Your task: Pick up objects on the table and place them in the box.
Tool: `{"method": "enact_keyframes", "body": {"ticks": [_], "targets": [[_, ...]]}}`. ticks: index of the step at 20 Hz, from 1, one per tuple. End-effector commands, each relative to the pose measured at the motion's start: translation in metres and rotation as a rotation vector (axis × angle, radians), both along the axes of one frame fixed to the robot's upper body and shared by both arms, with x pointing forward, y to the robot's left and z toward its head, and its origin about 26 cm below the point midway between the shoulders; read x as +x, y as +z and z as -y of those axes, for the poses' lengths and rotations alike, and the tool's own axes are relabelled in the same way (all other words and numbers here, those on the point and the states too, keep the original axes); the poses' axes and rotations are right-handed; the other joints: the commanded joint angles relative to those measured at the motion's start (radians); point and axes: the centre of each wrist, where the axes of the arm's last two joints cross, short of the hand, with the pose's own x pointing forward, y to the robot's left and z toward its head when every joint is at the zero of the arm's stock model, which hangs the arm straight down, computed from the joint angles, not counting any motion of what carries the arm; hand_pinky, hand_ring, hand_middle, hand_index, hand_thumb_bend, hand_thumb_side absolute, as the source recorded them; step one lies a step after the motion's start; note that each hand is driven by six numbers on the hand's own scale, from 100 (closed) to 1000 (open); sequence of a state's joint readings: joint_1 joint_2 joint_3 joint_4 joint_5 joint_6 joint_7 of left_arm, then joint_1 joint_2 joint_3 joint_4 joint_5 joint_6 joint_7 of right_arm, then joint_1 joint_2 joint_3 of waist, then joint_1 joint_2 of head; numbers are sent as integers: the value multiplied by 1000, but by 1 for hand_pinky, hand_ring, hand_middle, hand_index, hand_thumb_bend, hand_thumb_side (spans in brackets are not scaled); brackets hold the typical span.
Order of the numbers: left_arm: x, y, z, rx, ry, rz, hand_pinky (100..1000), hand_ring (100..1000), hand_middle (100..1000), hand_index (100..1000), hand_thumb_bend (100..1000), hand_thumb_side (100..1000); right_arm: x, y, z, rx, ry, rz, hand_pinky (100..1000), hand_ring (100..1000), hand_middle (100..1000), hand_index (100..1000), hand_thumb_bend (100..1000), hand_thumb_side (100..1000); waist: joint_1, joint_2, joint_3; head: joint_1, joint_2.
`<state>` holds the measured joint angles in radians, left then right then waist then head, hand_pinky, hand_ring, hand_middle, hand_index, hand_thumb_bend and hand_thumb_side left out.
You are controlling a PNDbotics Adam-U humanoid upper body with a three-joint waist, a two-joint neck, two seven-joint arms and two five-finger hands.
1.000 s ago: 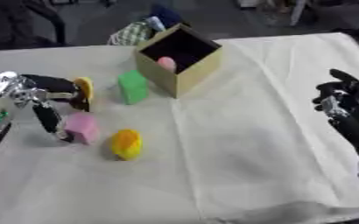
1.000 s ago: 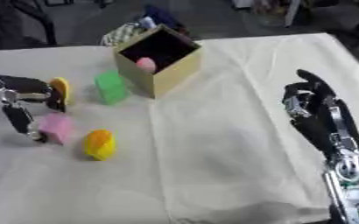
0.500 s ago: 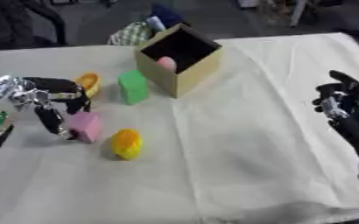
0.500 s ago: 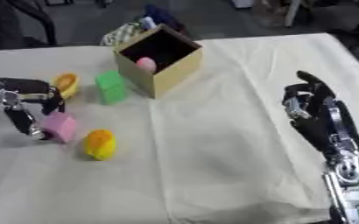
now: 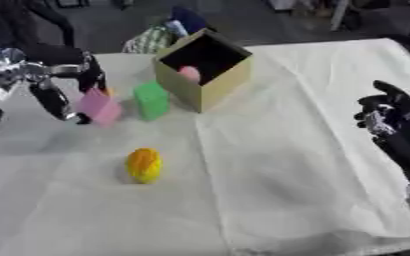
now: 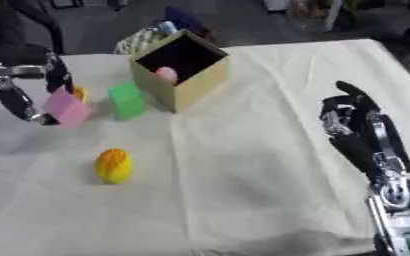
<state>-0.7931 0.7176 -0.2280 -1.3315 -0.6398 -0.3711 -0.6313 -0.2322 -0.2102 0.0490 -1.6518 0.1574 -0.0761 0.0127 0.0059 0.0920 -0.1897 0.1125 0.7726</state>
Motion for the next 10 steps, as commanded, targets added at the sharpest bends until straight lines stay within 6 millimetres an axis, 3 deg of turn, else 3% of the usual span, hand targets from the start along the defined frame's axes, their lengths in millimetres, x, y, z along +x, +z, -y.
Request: {"method": "enact_keyframes", "body": {"ticks": [1, 5, 10], "targets": [[16, 21, 24, -48, 16, 129, 587, 487, 404, 525, 452, 122, 1, 4, 2, -19, 6, 14, 585, 604, 667, 909, 100, 533, 7, -28, -2, 7, -3], [48, 11, 64, -105, 66, 231, 600, 500, 426, 544, 465, 118, 1, 3, -1, -19, 22, 8, 585, 604, 667, 909, 100, 535, 5, -27, -21, 24, -3], [75, -23, 100, -166, 170, 333, 646, 547, 478, 607, 426, 118, 2, 3, -6, -19, 51, 4, 585, 604, 667, 909, 100, 535, 1, -20, -45, 40, -3]]}}
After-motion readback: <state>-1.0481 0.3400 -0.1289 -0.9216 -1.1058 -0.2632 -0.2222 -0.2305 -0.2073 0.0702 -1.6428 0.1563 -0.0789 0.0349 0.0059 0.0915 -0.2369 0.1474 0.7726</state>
